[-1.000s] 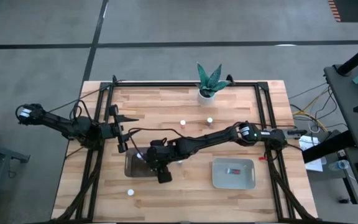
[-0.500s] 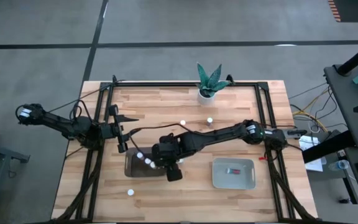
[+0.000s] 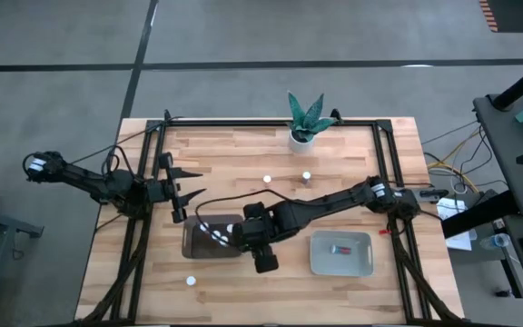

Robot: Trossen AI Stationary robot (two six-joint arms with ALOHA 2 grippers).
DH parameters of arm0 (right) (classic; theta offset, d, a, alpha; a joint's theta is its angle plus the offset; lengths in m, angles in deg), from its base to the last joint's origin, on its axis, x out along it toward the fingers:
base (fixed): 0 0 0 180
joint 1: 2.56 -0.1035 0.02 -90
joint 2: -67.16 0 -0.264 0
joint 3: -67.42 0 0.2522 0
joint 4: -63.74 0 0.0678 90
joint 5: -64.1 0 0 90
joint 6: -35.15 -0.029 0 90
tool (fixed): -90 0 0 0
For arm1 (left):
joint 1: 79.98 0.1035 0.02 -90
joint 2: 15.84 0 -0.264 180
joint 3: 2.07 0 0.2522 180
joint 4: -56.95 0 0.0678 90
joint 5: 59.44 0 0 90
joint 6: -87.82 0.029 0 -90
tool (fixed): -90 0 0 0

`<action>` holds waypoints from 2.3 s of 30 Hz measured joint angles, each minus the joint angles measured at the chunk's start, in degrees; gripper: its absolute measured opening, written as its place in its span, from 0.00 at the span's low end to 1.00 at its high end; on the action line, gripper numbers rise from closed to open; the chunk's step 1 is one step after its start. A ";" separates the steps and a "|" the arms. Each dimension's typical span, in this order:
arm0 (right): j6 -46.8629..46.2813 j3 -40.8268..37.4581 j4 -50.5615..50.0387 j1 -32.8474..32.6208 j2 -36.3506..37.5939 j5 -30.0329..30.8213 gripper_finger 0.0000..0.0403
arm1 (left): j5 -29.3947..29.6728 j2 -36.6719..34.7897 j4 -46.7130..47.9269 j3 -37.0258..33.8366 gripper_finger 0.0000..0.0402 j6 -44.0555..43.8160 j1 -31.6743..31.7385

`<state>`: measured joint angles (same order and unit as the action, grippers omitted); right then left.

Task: Pick and place medicine bottles into bin by pill shape (circle, oval)
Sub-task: Put the top blue capsule bottle into the gray bin

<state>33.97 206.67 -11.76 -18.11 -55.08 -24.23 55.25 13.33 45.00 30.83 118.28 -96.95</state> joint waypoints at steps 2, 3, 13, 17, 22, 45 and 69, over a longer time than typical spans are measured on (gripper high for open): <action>-0.76 -1.69 -0.33 -0.11 1.05 0.60 0.44 | 0.00 0.00 0.02 0.00 0.40 0.00 0.00; -1.21 -2.68 -0.28 -0.11 1.76 1.24 0.44 | 0.00 0.00 0.04 0.00 0.40 0.00 0.00; -8.65 -20.08 4.20 -0.11 14.42 9.59 0.44 | 0.00 -0.07 0.06 0.00 0.40 -0.02 0.00; -12.90 -30.18 8.21 0.18 21.70 15.06 0.44 | 0.00 -0.05 0.04 0.00 0.40 -0.02 0.00; -21.74 -41.19 10.24 2.26 29.77 19.49 0.44 | 0.00 -0.05 -0.01 0.00 0.40 -0.02 0.00; -45.43 -65.60 20.69 22.03 40.33 21.33 0.44 | 0.02 0.42 -0.83 0.00 0.40 0.13 0.02; -46.41 -72.36 32.70 24.08 40.33 20.94 0.62 | 0.02 0.42 -0.83 0.00 0.40 0.44 0.00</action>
<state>-12.44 134.31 20.94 5.97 -14.75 -3.29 55.27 13.74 44.17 30.83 118.72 -96.95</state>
